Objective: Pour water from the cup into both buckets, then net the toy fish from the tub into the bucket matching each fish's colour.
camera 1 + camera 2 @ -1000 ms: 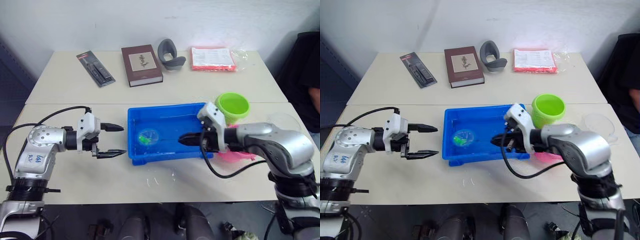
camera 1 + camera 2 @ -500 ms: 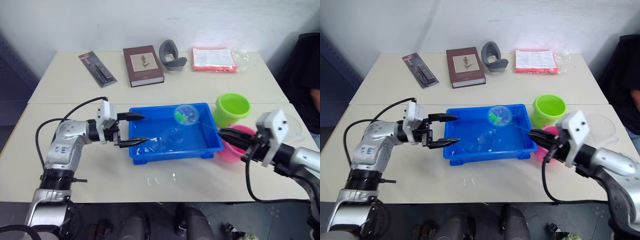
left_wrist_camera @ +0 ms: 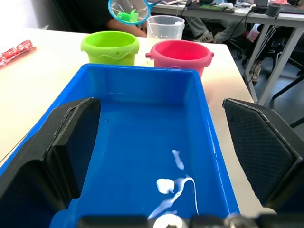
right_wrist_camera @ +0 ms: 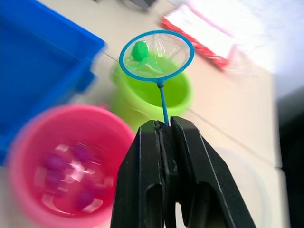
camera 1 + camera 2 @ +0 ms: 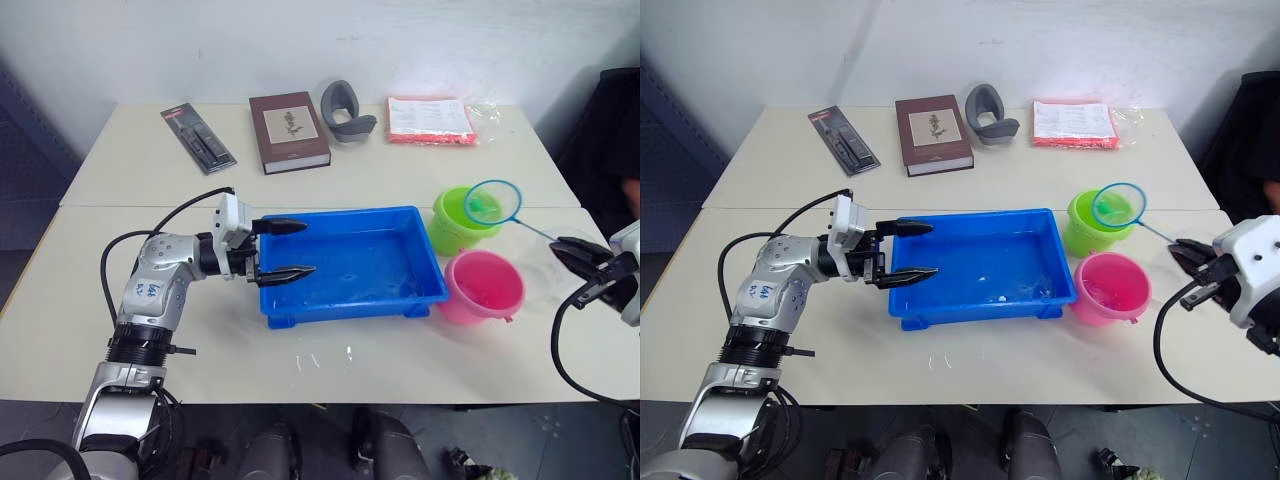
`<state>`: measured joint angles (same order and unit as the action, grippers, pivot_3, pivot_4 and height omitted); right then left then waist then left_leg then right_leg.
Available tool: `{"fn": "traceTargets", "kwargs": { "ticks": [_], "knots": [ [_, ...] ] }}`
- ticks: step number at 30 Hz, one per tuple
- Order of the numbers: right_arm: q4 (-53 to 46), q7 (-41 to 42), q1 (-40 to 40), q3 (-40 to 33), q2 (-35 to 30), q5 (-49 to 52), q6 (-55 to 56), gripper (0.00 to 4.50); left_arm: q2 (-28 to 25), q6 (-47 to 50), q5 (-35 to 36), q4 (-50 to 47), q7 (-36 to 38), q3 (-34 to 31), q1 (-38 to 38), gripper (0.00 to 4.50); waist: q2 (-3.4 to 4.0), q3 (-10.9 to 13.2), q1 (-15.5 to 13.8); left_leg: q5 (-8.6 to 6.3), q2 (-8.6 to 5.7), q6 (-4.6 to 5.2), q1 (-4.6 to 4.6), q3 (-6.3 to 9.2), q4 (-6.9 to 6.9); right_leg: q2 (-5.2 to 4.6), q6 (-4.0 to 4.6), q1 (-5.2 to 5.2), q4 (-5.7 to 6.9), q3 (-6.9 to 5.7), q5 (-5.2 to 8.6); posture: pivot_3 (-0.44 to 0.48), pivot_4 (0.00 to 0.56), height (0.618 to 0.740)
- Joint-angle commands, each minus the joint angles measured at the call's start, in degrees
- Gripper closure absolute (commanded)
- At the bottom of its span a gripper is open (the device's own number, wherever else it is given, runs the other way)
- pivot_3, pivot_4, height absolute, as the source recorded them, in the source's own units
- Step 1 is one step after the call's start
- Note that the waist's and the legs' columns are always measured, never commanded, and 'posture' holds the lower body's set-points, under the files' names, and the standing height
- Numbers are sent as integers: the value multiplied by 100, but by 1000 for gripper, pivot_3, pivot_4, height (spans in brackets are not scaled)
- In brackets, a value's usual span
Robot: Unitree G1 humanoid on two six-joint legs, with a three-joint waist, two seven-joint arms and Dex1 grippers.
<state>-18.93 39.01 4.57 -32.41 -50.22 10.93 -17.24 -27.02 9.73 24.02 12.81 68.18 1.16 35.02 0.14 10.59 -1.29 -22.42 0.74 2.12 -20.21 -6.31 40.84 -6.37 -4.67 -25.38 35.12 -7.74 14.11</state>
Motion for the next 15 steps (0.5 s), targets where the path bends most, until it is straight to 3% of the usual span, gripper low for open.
{"fn": "traceTargets", "kwargs": {
  "ticks": [1, 6, 15],
  "knots": [
    [735, -563, -55, 479, -274, -1317, 1958, 4500, 28, -19, 2, -208, -57, -1, -16, 59, 0, 0, 10, 0, 1, 0, 0, -1, 1, 0, 0, 0, 1, 1, 0, 0, 150, 740],
    [1515, -1839, -118, 994, -665, -3146, 3627, 4500, 44, -15, 1, -260, -107, -8, -68, 59, 2, 0, 14, 1, 3, -1, 0, -4, 2, -2, 0, 0, 2, 4, 0, 0, 150, 740],
    [2159, -3243, -201, 1163, -1128, -4549, 4973, 4500, 126, 112, 49, -517, -207, 38, -193, 59, 2, 1, 6, 1, 6, -2, -5, 1, 7, -3, 0, 1, -1, 17, 0, 0, 150, 740]
  ]
}}
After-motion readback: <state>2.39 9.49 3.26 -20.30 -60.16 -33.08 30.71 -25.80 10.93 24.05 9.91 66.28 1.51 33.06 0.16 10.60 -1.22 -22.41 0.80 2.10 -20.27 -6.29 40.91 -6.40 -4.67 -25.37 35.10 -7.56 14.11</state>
